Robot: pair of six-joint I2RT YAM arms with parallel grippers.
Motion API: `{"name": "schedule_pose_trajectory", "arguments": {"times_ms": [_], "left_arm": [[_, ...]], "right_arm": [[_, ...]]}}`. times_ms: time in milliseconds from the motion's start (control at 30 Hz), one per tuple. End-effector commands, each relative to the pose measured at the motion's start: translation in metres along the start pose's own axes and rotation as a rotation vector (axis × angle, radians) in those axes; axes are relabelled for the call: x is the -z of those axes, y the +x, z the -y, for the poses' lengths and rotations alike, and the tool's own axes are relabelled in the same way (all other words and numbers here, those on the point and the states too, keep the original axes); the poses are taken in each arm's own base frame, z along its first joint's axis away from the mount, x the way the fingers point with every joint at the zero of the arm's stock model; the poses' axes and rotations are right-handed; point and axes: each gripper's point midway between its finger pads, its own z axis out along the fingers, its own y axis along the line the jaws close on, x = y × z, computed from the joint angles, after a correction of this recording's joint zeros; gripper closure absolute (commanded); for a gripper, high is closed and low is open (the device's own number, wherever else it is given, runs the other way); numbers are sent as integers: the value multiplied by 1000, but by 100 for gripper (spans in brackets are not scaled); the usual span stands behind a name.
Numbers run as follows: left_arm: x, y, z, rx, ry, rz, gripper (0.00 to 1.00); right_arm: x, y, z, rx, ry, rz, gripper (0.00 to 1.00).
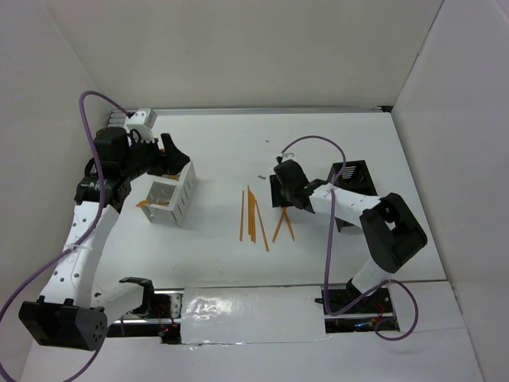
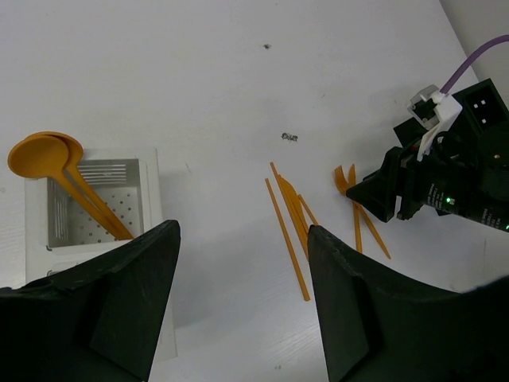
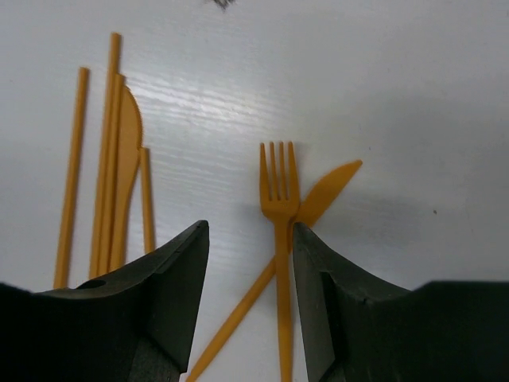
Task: Sort the eating utensils into containers
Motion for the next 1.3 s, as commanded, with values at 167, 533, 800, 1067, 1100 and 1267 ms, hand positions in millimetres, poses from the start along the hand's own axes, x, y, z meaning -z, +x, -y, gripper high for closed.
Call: {"name": "schedule_pose_trajectory", "arguments": {"times_ms": [167, 533, 800, 1067, 1100, 1267], "left_arm": [[8, -15, 15, -33, 57, 41, 23], [8, -14, 19, -33, 74, 34, 23], [-5, -9, 28, 13, 84, -18, 20], [-57, 23, 64, 147, 176, -158, 21], [-66, 26, 66, 160, 179, -168, 21], [-85, 36, 86, 171, 243, -206, 21]], "right_arm": [[2, 39, 16, -4, 66, -89, 48], [-14, 58, 20, 4, 95, -134, 73], [-14, 68, 20, 23, 108, -162, 99], [48, -15, -29, 3, -151, 76, 100], [53, -23, -35, 2, -184, 104, 100], [86, -44, -63, 34, -363, 188, 100]]}}
